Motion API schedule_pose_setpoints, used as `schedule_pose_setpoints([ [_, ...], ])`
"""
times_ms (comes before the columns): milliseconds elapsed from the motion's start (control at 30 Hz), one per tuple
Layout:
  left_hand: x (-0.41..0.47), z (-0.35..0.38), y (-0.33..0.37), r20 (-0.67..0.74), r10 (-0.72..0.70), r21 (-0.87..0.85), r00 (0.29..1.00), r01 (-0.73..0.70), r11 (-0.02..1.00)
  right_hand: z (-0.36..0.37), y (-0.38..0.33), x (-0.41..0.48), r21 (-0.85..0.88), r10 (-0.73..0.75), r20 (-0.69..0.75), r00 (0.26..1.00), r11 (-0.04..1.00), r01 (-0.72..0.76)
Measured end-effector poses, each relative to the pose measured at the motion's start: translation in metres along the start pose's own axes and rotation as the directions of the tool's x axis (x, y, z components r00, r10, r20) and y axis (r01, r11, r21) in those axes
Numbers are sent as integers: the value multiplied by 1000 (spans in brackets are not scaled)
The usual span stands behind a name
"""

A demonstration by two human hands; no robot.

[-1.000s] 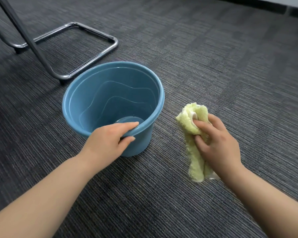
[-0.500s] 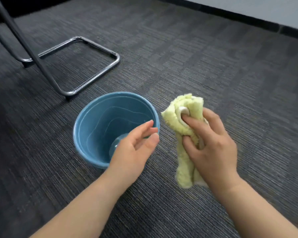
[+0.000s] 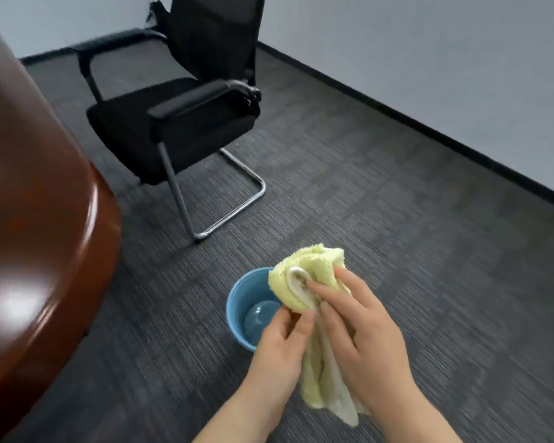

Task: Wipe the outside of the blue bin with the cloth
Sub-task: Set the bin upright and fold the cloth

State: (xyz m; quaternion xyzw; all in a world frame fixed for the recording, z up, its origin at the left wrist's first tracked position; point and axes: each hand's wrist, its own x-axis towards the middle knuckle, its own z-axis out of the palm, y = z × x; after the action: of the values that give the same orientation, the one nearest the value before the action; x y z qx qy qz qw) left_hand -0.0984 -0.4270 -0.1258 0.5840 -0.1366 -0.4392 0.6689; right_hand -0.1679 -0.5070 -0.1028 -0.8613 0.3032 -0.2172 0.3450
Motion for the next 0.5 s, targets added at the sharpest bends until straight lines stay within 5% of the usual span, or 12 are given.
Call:
schedule_pose_setpoints([
  [300,-67,5,137,-204,104,55,974,-94,994,-85,-127,3,183,-219,20,976,960,211],
  [500,-100,-18,159,-346,76,-103,935,-119,988,-82,-141,9,533,58,7,998,845,-53],
])
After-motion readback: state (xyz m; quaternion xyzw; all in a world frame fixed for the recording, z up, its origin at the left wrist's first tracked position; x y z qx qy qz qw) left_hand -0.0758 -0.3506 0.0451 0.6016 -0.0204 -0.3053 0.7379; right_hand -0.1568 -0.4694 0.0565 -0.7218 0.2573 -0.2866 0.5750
